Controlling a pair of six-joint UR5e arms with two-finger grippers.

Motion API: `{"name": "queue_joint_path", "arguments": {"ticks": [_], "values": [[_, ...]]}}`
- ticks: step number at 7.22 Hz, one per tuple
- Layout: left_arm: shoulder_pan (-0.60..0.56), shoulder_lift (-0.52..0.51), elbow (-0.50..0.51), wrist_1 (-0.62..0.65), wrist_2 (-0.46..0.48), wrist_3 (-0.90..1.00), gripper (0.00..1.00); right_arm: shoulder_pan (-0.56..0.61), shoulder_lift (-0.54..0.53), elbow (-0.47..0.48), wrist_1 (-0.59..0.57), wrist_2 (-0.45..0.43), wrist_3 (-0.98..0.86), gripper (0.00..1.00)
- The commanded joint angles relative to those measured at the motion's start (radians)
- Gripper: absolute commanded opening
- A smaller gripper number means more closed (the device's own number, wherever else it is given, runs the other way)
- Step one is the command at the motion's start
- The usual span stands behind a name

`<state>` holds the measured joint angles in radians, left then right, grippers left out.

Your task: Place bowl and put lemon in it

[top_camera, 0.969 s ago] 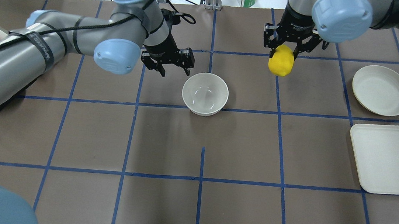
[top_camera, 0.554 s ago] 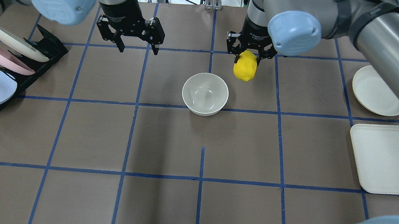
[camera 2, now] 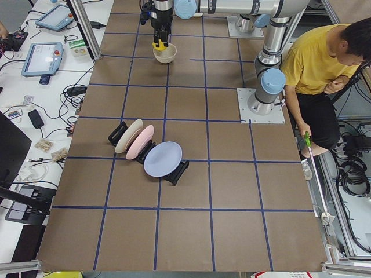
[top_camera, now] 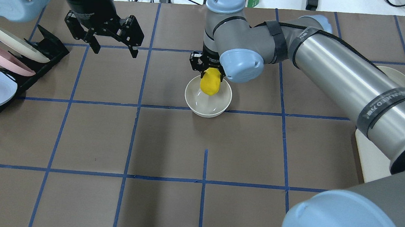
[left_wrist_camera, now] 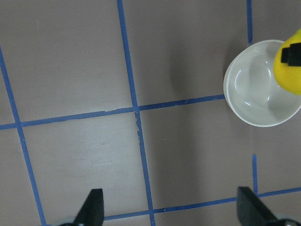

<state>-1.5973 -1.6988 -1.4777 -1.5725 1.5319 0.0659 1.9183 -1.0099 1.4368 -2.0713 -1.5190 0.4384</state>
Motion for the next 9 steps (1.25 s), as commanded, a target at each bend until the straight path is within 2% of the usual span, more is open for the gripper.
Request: {"name": "queue_joint_path", "arguments": {"ticks": [1, 3, 4, 5, 6, 7, 8, 9], "values": [[0.002, 0.01, -0.015, 0.022, 0.04, -0.011, 1.0, 0.011, 0.022, 0.034, -0.006, -0.006, 0.014, 0.0], [0.0, 0.007, -0.015, 0.022, 0.04, -0.014, 1.0, 0.01, 0.036, 0.054, -0.023, -0.001, -0.004, 0.01], [0.002, 0.005, -0.015, 0.02, 0.04, -0.017, 1.0, 0.01, 0.048, 0.057, -0.02, -0.001, -0.004, 0.06], [0.0, 0.008, -0.015, 0.02, 0.04, -0.02, 1.0, 0.01, 0.053, 0.059, -0.02, 0.0, -0.001, 0.35], [0.0, 0.007, -0.015, 0.02, 0.04, -0.02, 1.0, 0.01, 0.051, 0.059, -0.009, 0.0, 0.012, 0.5], [0.0, 0.001, -0.015, 0.02, 0.04, -0.02, 1.0, 0.01, 0.05, 0.059, -0.006, -0.004, 0.013, 0.82], [0.0, 0.007, -0.015, 0.019, 0.04, -0.02, 1.0, 0.01, 0.038, 0.06, -0.004, -0.004, 0.013, 1.0], [0.0, 0.008, -0.015, 0.019, 0.039, -0.02, 1.0, 0.01, 0.022, 0.06, -0.003, -0.004, 0.013, 1.0]]}}
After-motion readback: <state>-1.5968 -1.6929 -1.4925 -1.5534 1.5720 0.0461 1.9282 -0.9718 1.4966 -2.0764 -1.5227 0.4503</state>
